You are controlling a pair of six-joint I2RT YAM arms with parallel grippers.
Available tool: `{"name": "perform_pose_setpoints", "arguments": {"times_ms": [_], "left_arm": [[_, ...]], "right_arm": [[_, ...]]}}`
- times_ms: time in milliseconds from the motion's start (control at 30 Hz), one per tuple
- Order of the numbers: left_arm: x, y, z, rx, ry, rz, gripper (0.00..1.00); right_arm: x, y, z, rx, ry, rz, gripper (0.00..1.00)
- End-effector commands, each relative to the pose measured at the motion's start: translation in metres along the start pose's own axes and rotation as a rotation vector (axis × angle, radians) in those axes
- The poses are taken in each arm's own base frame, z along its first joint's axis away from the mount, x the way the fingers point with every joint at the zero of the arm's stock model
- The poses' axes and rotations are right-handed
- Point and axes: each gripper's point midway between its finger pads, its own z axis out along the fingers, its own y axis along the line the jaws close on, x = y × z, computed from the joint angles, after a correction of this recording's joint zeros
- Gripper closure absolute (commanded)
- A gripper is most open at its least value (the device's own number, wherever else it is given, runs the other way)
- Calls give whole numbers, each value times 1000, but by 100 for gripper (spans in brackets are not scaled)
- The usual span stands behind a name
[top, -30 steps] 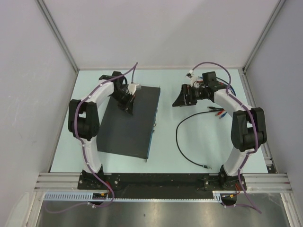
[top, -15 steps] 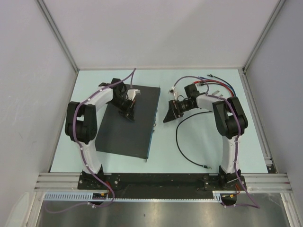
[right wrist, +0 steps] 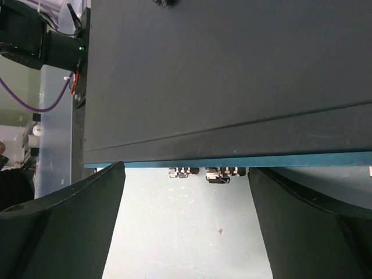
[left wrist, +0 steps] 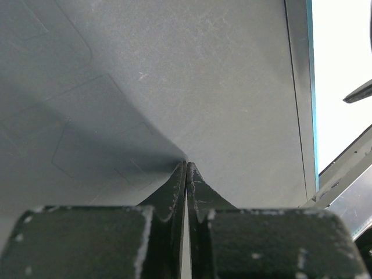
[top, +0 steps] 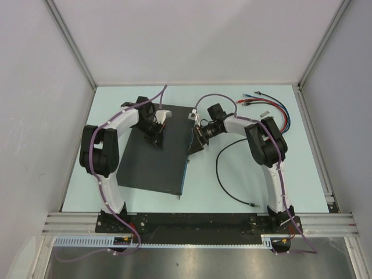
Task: Pull the plug from the switch port
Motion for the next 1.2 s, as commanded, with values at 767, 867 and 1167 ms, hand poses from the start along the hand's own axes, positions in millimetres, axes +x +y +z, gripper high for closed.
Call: {"name": "perform_pose_setpoints", "arguments": {"times_ms": [767, 867, 1167], "left_arm": [[3, 6, -6, -56, -32, 37, 92], [0, 5, -6, -51, -36, 40, 92], [-22, 2, -16, -48, -95, 56, 91]], "right_arm": [[64, 53, -15, -282, 100, 146, 18], [64, 50, -37, -258, 75, 164, 18], [9, 78, -136, 0, -30, -109, 0]]}}
